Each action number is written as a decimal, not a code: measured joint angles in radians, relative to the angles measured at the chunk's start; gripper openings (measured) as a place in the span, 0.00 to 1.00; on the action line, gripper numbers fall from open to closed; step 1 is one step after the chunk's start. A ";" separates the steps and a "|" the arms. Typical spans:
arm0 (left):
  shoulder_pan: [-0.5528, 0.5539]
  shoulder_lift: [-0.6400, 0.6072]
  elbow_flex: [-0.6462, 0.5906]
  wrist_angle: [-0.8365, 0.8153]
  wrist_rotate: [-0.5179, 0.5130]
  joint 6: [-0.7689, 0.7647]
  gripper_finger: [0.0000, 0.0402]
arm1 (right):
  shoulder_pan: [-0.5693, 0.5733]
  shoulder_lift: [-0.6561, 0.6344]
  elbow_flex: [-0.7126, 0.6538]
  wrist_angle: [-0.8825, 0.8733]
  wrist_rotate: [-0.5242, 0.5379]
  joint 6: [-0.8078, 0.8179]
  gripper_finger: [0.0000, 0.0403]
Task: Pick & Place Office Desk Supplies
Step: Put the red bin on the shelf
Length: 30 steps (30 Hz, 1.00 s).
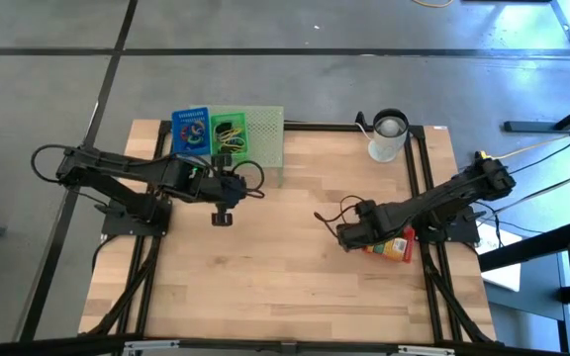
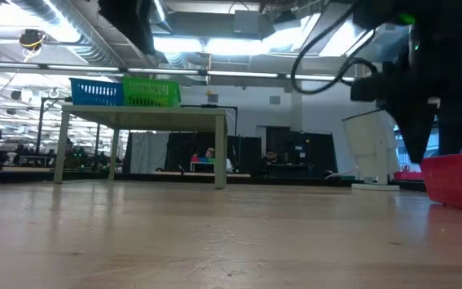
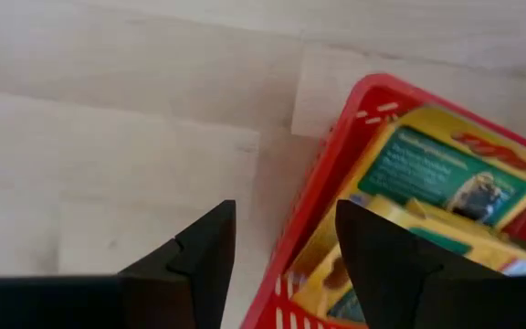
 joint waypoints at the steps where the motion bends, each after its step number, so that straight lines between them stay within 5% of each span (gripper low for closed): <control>1: 0.000 0.000 -0.007 0.000 0.000 0.000 0.32 | 0.000 0.014 0.000 0.000 0.005 -0.001 0.48; 9: 0.000 0.000 -0.020 0.003 0.000 0.000 0.32 | 0.000 0.086 0.000 0.011 -0.016 -0.093 0.41; 17: 0.000 0.000 -0.021 0.003 0.000 -0.001 0.30 | 0.000 0.088 0.000 0.010 -0.012 -0.249 0.04; 23: 0.000 0.000 -0.021 0.003 0.000 -0.002 0.28 | -0.015 0.088 0.005 0.133 0.003 -0.447 0.04; 30: 0.000 0.000 -0.022 0.063 -0.001 -0.001 0.26 | -0.077 0.089 0.040 0.478 0.110 -0.778 0.03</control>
